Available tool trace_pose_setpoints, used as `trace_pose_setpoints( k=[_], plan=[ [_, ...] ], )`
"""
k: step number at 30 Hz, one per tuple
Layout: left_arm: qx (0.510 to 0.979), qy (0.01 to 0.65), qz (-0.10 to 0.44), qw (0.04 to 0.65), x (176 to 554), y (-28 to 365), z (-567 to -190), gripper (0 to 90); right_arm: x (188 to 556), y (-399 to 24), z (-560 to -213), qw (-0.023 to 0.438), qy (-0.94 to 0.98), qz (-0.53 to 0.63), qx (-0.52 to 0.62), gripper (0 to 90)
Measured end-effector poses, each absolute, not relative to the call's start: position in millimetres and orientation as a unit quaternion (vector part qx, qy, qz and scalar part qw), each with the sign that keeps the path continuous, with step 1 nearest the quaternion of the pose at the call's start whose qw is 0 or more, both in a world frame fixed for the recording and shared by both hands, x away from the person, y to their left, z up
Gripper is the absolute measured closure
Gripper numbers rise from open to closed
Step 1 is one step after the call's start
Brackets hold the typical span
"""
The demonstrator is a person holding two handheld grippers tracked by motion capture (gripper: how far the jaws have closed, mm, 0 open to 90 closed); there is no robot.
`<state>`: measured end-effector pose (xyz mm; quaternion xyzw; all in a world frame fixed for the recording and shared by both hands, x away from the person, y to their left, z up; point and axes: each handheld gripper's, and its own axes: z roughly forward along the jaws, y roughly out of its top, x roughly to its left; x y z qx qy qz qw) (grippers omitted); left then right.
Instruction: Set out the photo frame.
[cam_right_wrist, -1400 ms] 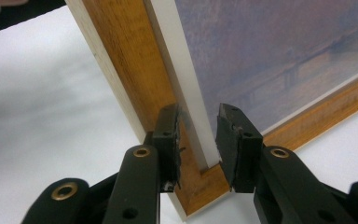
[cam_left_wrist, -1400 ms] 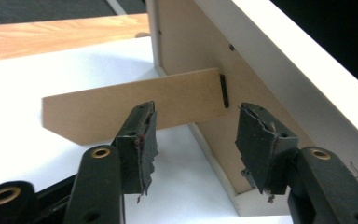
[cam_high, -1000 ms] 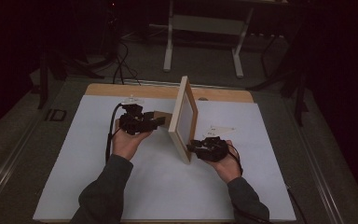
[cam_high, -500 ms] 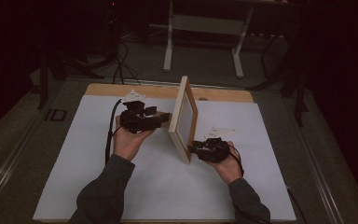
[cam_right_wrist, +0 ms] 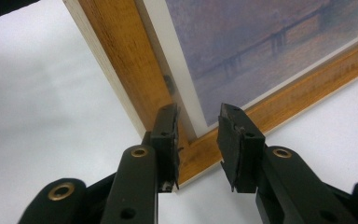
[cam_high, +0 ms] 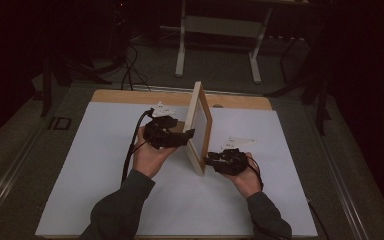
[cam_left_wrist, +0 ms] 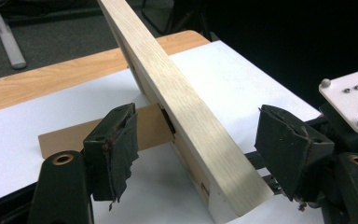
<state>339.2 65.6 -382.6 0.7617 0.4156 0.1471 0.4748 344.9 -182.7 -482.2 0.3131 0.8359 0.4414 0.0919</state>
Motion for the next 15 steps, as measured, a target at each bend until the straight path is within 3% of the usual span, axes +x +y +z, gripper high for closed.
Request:
trace_pose_setpoints(
  k=[15],
  plan=[
    [0.774,0.421,0.155,0.446,337.8,46.6,-401.9,32.4,345.0,-191.7,-482.6,0.096,0.83,0.445,0.321,67.7]
  ],
)
